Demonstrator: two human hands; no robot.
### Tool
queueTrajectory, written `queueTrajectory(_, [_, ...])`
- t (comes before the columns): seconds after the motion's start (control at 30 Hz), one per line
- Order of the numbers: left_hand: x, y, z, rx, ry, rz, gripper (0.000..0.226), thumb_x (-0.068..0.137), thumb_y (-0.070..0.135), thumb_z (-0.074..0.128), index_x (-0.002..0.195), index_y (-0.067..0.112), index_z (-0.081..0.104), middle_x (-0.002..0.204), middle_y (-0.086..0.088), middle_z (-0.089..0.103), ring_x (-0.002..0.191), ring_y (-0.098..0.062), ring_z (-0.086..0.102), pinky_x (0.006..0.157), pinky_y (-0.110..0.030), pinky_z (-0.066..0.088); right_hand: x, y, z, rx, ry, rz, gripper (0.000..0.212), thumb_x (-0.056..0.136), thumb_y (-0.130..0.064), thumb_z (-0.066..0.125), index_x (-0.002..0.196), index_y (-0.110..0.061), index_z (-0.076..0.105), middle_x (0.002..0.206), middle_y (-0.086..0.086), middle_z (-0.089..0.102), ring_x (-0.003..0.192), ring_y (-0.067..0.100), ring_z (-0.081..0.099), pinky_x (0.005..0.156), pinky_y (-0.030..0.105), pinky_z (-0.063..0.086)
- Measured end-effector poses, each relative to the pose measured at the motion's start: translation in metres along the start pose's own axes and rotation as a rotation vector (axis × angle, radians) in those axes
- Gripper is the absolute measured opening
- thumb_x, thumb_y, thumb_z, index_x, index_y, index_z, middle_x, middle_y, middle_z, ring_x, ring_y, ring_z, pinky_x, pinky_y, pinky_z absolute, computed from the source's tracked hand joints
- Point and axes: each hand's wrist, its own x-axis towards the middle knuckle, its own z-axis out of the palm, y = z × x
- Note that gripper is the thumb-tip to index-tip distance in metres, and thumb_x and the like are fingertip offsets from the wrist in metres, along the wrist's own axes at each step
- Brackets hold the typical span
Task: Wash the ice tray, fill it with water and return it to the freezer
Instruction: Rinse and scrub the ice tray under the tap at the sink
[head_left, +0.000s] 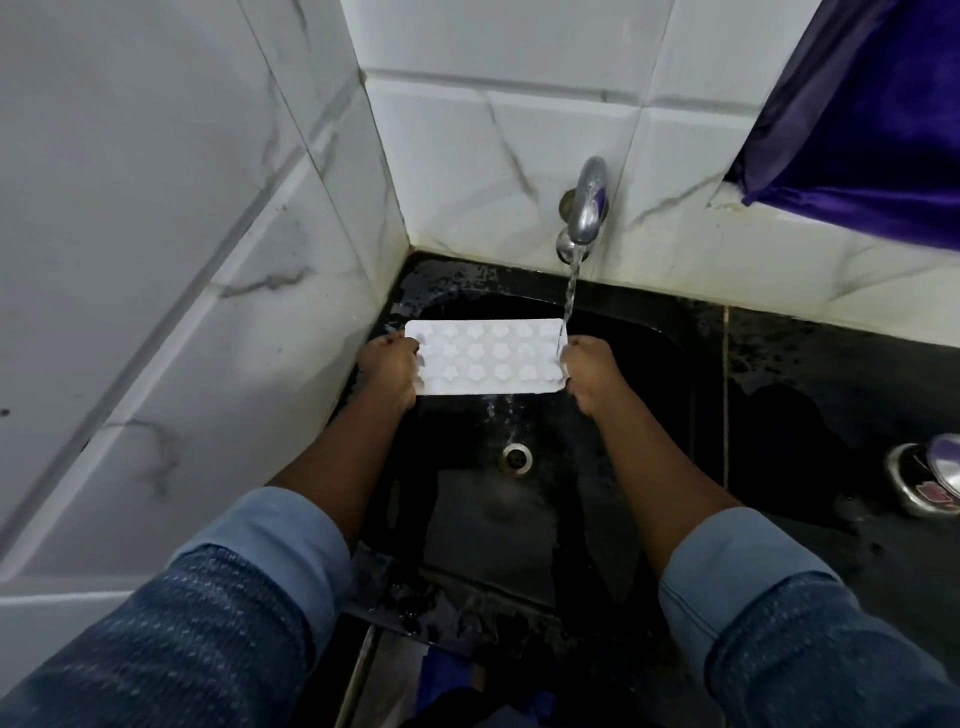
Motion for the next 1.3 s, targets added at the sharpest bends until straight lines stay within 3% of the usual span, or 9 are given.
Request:
queueTrajectory(0.13, [0.003,-0.003,-0.011,0.015,0.086,0.006,0.006,0.088,0.006,0.072,0.085,0.001,0.071,0.057,-0.011,0.052,0.036,-0.018,0.041,0.038,-0.014,0.029,-0.009,-0.001,0.012,-0.013,-0.035,0.074,0.015,0.092,0.005,0.055,0.089,0.001,0.069,0.089,0.026,0.068,0.075,0.036,0.068,0.072,0.052,0.058])
queueTrajectory(0.27, [0.003,-0.005,-0.012,0.096,0.138,0.008,0.024,0.083,0.006,0.077,0.069,0.003,0.058,0.057,-0.01,0.054,0.043,-0.022,0.044,0.059,-0.031,0.041,-0.013,-0.005,0.013,-0.008,-0.037,0.134,0.012,0.093,0.0,0.059,0.097,0.0,0.071,0.091,0.021,0.071,0.079,0.036,0.071,0.066,0.043,0.057])
queueTrajectory(0.37, [-0.006,-0.011,-0.008,0.157,0.143,-0.016,0.012,0.085,0.008,0.071,0.09,-0.002,0.067,0.075,-0.013,0.063,0.052,-0.023,0.051,0.058,-0.028,0.044,-0.013,-0.003,0.006,-0.084,-0.021,0.113,0.016,0.091,-0.003,0.057,0.099,0.001,0.071,0.087,0.018,0.07,0.072,0.029,0.066,0.062,0.036,0.05])
queueTrajectory(0.47, [-0.007,-0.028,0.0,0.177,0.114,-0.033,0.042,0.081,0.015,0.069,0.121,0.001,0.068,0.101,-0.016,0.071,0.074,-0.03,0.067,0.067,-0.035,0.057,-0.016,0.006,-0.009,-0.189,-0.014,0.09,0.019,0.091,-0.006,0.056,0.104,0.0,0.069,0.093,0.017,0.072,0.08,0.032,0.069,0.068,0.038,0.054])
queueTrajectory(0.6, [-0.021,-0.042,0.014,0.184,0.061,-0.075,0.005,0.088,0.003,0.066,0.093,0.0,0.066,0.074,-0.015,0.06,0.056,-0.026,0.052,0.062,-0.035,0.049,-0.016,0.021,-0.038,-0.204,-0.038,0.11,0.022,0.091,-0.009,0.055,0.107,-0.002,0.07,0.101,0.021,0.074,0.092,0.038,0.072,0.078,0.049,0.06])
queueTrajectory(0.87, [-0.048,-0.051,0.067,0.108,-0.236,-0.05,0.012,0.094,-0.005,0.063,0.096,0.007,0.065,0.076,-0.013,0.067,0.058,-0.026,0.06,0.056,-0.035,0.051,-0.01,0.025,-0.099,-0.011,0.161,0.073,0.017,0.099,0.002,0.058,0.114,0.002,0.067,0.106,0.019,0.067,0.092,0.032,0.064,0.051,0.027,0.054])
queueTrajectory(1.0, [-0.056,-0.048,0.086,0.202,-0.278,0.061,0.014,0.091,-0.005,0.067,0.094,0.008,0.065,0.086,-0.014,0.071,0.063,-0.026,0.065,0.059,-0.034,0.056,-0.009,0.025,-0.119,-0.011,0.213,0.033,0.024,0.1,-0.001,0.053,0.12,0.001,0.067,0.114,0.018,0.07,0.1,0.037,0.069,0.066,0.032,0.057])
queueTrajectory(1.17, [-0.057,-0.048,0.096,0.298,-0.368,0.209,0.016,0.092,-0.003,0.071,0.104,0.008,0.071,0.107,-0.014,0.077,0.092,-0.029,0.074,0.083,-0.046,0.064,-0.008,0.026,-0.13,0.005,0.309,-0.036,0.021,0.102,-0.003,0.047,0.114,-0.009,0.064,0.115,0.015,0.069,0.103,0.035,0.069,0.089,0.051,0.06])
queueTrajectory(1.3, [-0.074,-0.036,0.092,0.043,-0.651,-0.018,0.028,0.101,-0.002,0.056,0.126,0.002,0.069,0.122,-0.022,0.075,0.09,-0.029,0.077,0.076,-0.042,0.065,-0.012,0.018,-0.122,0.048,0.425,-0.149,0.033,0.097,-0.013,0.042,0.12,-0.02,0.065,0.117,0.007,0.068,0.109,0.032,0.068,0.097,0.051,0.058])
